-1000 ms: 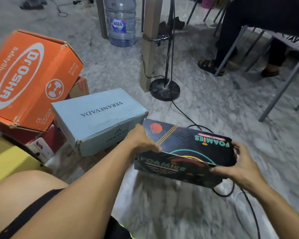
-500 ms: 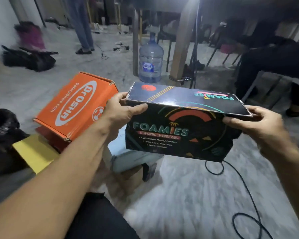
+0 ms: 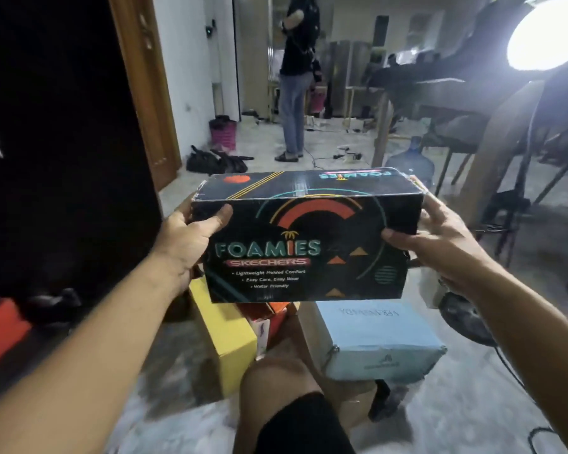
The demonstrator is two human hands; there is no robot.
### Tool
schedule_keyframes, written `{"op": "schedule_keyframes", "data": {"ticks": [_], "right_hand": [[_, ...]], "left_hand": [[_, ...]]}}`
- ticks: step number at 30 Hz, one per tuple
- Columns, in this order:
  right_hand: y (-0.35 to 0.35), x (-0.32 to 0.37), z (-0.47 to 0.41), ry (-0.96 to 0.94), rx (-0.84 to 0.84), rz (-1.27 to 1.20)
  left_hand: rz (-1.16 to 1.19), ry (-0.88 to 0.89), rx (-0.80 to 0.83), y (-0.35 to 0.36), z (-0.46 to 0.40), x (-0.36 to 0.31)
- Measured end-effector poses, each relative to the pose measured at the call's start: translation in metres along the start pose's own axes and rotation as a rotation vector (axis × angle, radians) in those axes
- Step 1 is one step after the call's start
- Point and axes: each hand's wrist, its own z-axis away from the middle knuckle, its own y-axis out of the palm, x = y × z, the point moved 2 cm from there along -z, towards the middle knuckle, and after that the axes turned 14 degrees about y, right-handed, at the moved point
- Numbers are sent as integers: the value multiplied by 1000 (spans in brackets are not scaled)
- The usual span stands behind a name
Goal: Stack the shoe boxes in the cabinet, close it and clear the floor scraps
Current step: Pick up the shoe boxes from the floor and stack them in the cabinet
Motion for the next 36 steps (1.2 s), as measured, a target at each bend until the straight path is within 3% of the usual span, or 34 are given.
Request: {"op": "schedule_keyframes", "data": {"ticks": [7, 15, 19, 23, 27, 30, 36], "right_hand": [[123, 12, -28, 36, 119, 71], [245, 25, -35, -28, 563, 319], [308, 22, -37, -28, 757, 455], [368, 18, -37, -47, 820, 466], [429, 10, -46, 14, 734, 447], [478, 8, -61, -38, 615, 510], [576, 1, -89, -65, 629, 357]], "left_hand": [[-250, -37, -299, -134, 2, -1], [-230, -125, -586, -249, 33, -1], [-179, -254, -745, -288, 54, 10], [-188, -353, -862, -369, 57, 58], [-135, -392, -894, -365, 63, 28], [-261, -341, -982, -394, 54, 26], [-464, -298, -1090, -461, 41, 22]]}}
